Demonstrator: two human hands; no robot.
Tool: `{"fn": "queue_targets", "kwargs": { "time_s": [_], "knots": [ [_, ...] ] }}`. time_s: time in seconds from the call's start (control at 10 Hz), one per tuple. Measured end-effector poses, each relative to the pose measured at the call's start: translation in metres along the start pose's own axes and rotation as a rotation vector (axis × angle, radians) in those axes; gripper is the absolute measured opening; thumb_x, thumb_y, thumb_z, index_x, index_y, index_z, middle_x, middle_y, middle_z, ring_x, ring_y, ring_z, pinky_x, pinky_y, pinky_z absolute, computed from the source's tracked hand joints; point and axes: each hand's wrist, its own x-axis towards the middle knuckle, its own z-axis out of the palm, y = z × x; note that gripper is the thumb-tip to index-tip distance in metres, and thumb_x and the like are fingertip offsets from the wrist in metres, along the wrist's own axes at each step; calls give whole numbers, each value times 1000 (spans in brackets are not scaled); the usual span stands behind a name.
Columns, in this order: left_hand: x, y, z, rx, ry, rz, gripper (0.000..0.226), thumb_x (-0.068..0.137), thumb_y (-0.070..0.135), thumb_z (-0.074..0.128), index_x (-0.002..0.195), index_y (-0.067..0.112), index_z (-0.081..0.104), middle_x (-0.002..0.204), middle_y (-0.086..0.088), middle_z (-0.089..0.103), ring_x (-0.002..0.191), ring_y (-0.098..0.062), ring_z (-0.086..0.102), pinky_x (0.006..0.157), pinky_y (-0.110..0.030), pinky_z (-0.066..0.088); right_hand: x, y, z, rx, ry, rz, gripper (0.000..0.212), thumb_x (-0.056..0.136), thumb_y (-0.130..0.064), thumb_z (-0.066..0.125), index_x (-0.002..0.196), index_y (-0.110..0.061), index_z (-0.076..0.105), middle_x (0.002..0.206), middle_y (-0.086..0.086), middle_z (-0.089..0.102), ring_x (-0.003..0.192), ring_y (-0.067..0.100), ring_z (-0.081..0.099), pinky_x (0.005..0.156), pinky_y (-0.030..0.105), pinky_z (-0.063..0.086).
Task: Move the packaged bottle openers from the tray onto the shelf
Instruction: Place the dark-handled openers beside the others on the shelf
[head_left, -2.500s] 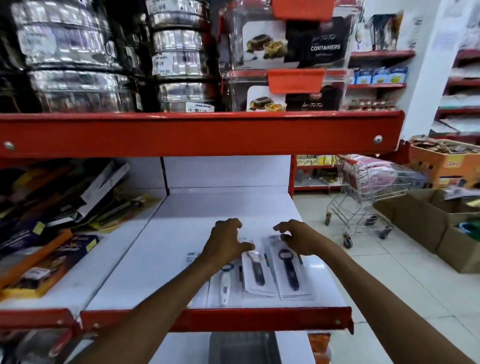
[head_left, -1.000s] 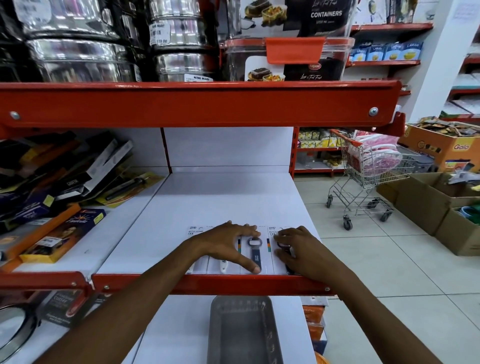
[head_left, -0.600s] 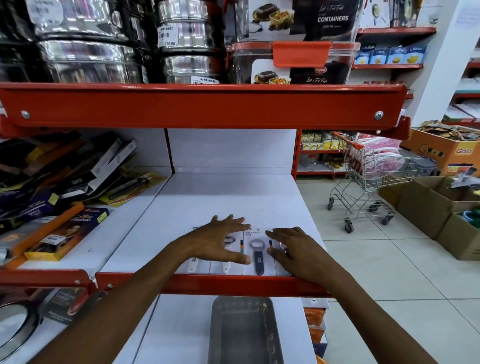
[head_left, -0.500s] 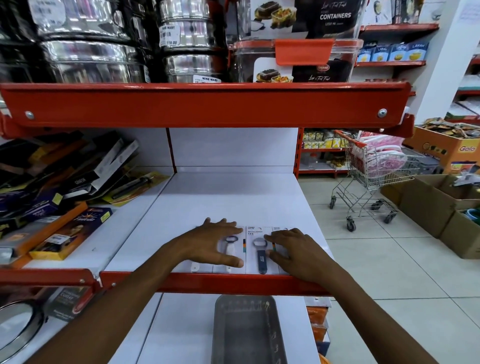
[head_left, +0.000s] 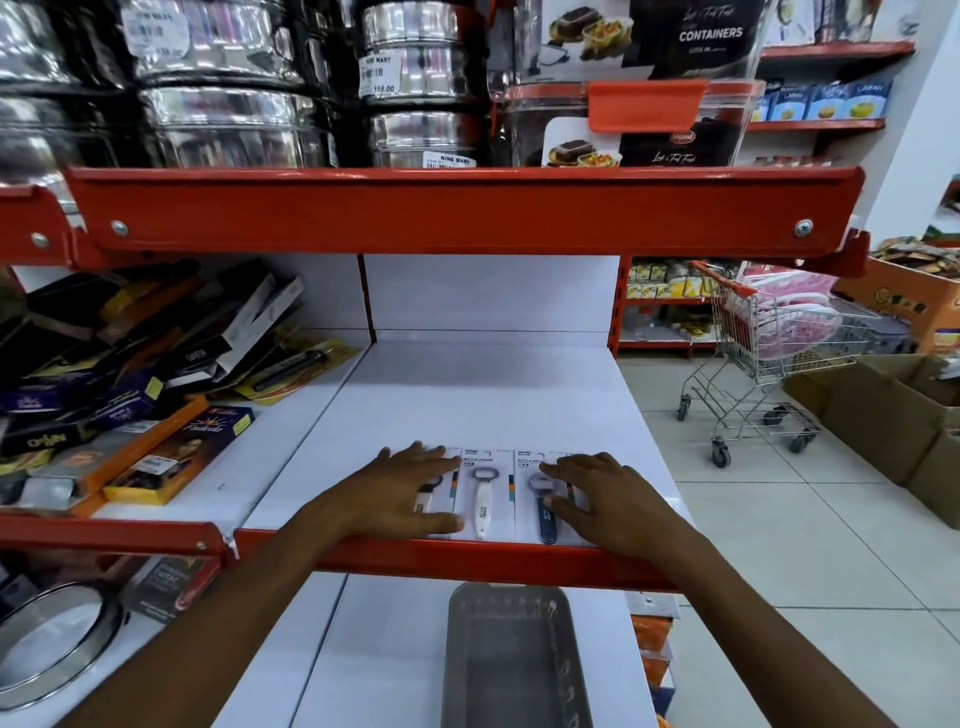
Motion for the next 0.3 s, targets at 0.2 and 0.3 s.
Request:
{"fn": "queue_targets", "kwargs": {
  "time_s": [0.2, 0.3],
  "knots": [
    [-12, 4, -1, -29, 18, -6, 86, 88, 75, 50, 159, 37, 19, 171, 9, 8, 159, -15, 0, 129, -47, 6, -8, -15, -6, -18, 11, 2, 46, 96, -50, 42, 140, -39, 39, 155, -9, 37, 141, 18, 35, 115, 41, 33],
    [-38, 20, -11, -10, 215, 71, 89, 84, 82, 43, 158, 36, 25, 170, 13, 11, 158, -10, 2, 130, -43, 10, -20, -37, -23, -25, 180, -29, 48, 95, -55, 38, 141, -42, 38, 155, -15, 34, 144, 11, 31, 119, 40, 29]
  ]
}}
